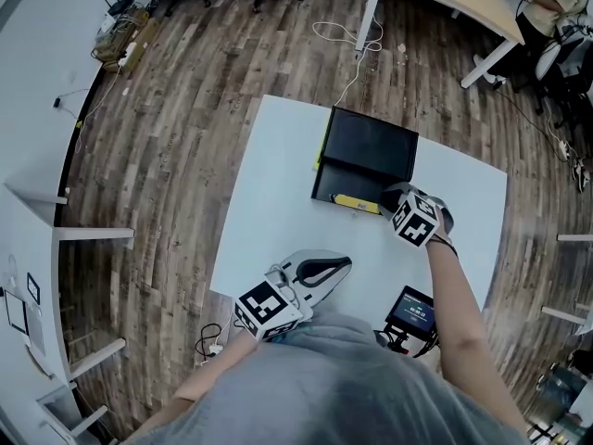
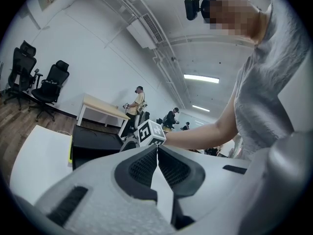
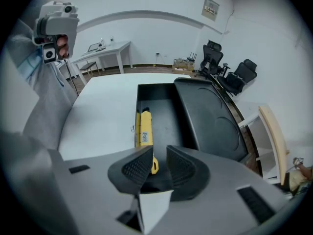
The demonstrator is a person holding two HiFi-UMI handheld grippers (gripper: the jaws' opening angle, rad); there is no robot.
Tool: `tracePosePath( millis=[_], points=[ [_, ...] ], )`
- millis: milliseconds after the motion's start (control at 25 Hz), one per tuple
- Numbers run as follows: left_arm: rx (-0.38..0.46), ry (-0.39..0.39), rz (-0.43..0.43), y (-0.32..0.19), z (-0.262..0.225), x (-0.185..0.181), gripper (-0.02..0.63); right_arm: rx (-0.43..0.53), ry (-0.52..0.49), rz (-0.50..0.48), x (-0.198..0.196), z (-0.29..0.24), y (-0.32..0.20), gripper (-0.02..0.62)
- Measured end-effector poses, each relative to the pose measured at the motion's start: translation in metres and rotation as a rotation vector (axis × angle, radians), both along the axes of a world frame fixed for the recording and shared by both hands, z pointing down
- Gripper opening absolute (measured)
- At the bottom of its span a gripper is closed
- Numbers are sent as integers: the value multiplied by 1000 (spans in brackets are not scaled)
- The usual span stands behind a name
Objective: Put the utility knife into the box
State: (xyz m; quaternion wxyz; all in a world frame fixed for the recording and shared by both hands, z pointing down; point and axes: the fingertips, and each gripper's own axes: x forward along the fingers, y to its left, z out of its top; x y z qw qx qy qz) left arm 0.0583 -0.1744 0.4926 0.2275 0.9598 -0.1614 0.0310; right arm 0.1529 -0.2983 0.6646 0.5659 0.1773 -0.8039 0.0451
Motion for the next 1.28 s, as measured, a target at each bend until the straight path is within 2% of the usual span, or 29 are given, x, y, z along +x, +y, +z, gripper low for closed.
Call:
tracePosePath(
  millis=[600, 1000, 1280],
  points=[
    [29, 10, 11, 5, -10, 0, 18, 32, 6, 20, 4, -17, 5, 81],
    [50, 10, 28, 12, -13, 2, 18, 118, -37, 33, -1, -53, 19, 81],
    [62, 16, 45, 16, -15, 7, 18, 202, -105, 81, -8, -88, 37, 81]
  ],
)
